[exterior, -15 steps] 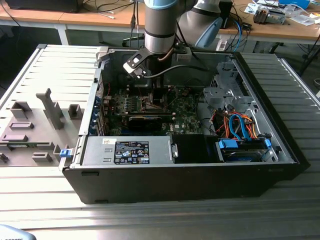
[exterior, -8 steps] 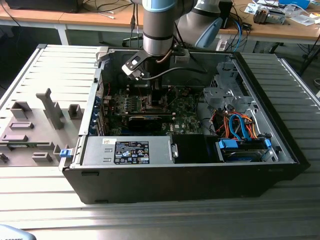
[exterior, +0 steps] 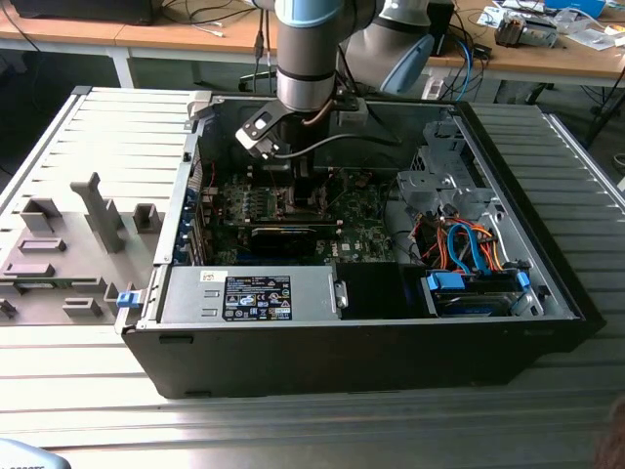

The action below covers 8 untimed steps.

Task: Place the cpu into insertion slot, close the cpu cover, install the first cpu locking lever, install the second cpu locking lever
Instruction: 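Place the cpu into insertion slot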

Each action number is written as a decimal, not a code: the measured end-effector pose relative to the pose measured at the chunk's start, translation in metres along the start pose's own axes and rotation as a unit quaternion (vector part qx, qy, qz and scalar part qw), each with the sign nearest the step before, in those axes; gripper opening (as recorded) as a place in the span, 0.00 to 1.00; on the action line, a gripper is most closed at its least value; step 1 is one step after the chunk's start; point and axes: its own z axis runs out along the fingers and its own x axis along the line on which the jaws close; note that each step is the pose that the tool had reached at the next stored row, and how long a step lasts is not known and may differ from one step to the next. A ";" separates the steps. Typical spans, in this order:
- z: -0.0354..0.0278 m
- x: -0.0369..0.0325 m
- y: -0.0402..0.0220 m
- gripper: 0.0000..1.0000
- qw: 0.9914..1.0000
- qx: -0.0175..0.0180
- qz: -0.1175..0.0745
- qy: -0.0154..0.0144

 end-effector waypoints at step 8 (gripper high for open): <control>0.0026 0.0001 -0.0022 0.54 1.000 0.000 0.000 0.000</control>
